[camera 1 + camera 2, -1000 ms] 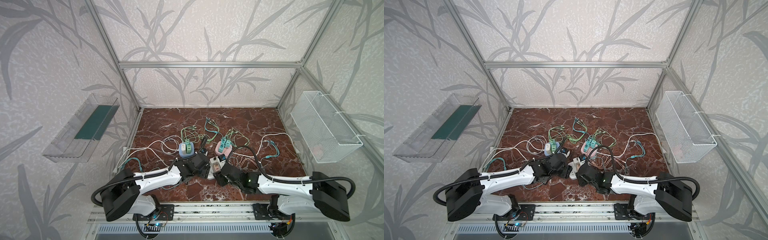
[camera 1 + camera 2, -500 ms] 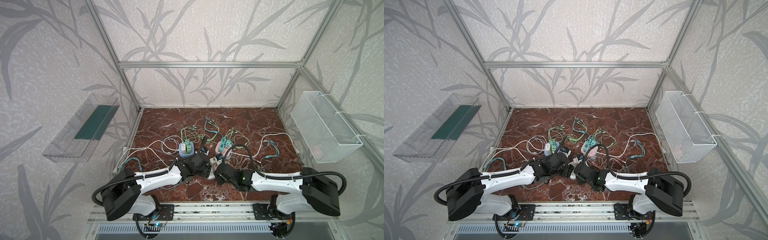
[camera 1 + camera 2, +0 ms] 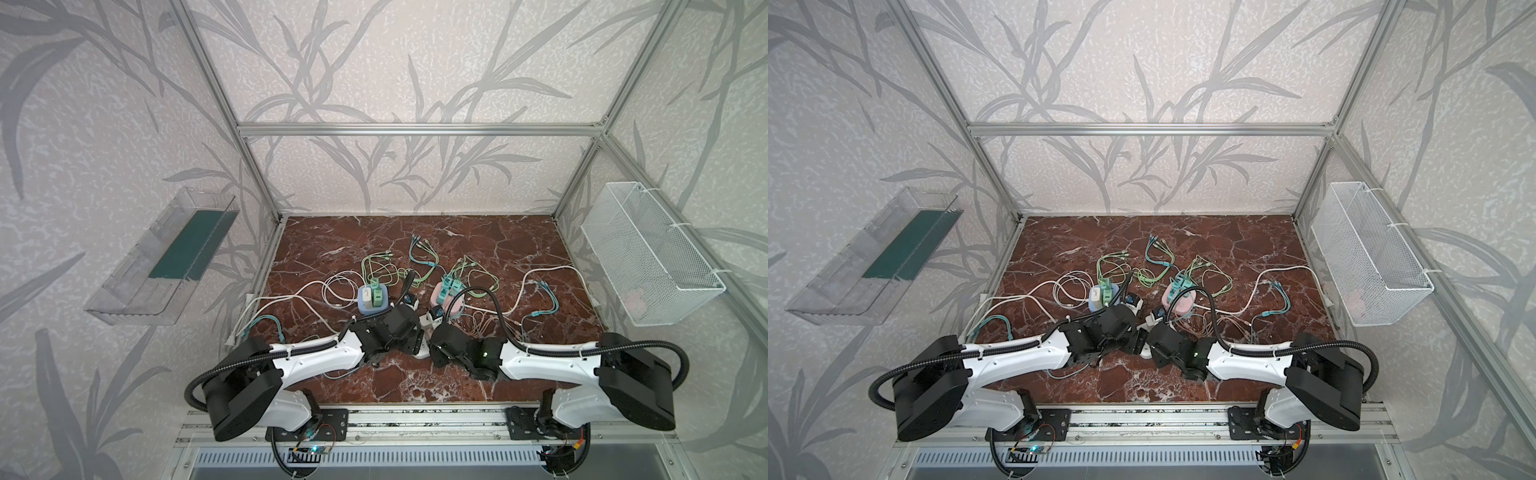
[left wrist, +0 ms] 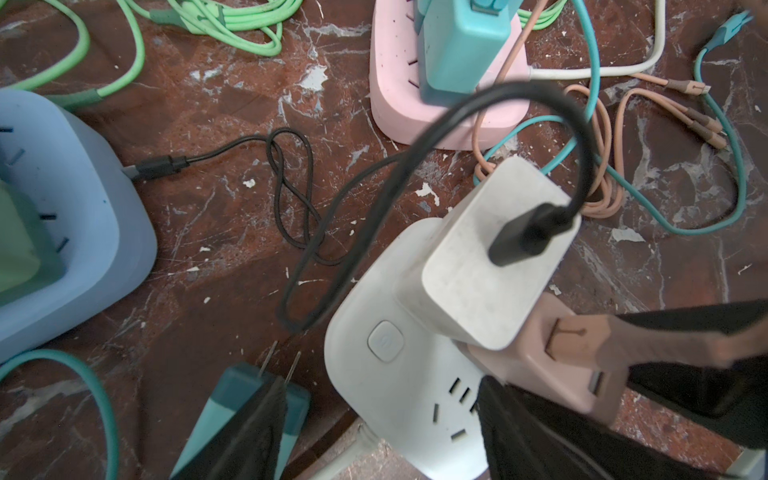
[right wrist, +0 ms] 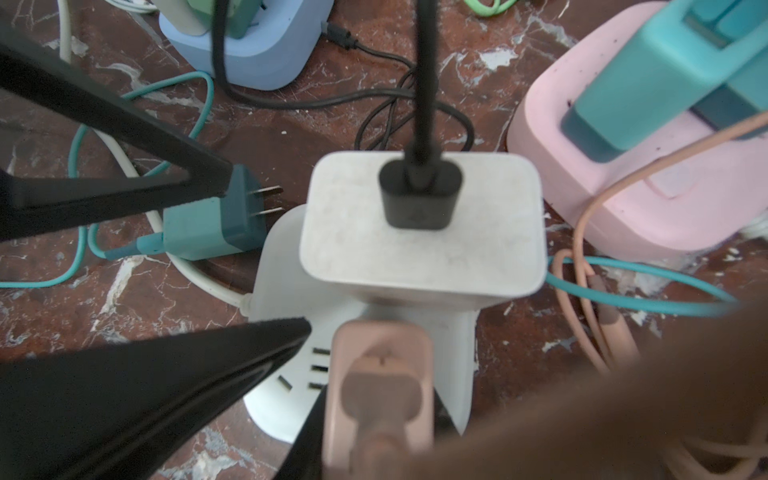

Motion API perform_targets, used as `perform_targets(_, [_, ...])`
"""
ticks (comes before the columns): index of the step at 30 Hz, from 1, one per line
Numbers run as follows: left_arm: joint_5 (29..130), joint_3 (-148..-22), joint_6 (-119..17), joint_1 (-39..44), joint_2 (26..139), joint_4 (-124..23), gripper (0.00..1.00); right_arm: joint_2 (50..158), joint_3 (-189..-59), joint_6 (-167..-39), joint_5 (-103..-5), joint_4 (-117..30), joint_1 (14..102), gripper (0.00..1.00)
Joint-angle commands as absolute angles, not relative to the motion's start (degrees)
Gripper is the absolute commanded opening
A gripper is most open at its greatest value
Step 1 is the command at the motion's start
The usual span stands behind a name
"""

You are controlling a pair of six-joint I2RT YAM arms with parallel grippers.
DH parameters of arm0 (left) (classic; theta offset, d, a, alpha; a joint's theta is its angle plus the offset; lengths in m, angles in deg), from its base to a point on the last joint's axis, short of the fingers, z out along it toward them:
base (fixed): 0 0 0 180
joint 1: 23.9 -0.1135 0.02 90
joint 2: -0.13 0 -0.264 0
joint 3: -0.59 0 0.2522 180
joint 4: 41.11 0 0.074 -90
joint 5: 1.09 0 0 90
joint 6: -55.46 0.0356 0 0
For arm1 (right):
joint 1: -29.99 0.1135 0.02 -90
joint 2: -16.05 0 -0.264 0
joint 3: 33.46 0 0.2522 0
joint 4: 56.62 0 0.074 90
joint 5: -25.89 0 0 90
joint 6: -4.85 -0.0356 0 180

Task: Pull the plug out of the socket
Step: 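Move the left gripper onto the white strip while the right gripper reaches the pink charger, then close the right gripper on the pink charger while the left gripper holds the strip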

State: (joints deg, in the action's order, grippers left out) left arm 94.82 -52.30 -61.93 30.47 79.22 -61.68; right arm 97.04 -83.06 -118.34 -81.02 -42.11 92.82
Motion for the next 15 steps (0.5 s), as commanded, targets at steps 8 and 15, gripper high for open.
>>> perform_targets(8, [94.84,-53.4,-61.83,30.59,83.13,-63.99,0.65,96.38,-84.18,-117.15,-82.34,-41.11,92.1,0.2])
perform_targets(15, [94.62,-54.69,-61.85,30.57,85.62,-64.72,0.59,95.64,-83.53,-117.33,-82.73,-41.07,92.0,0.19])
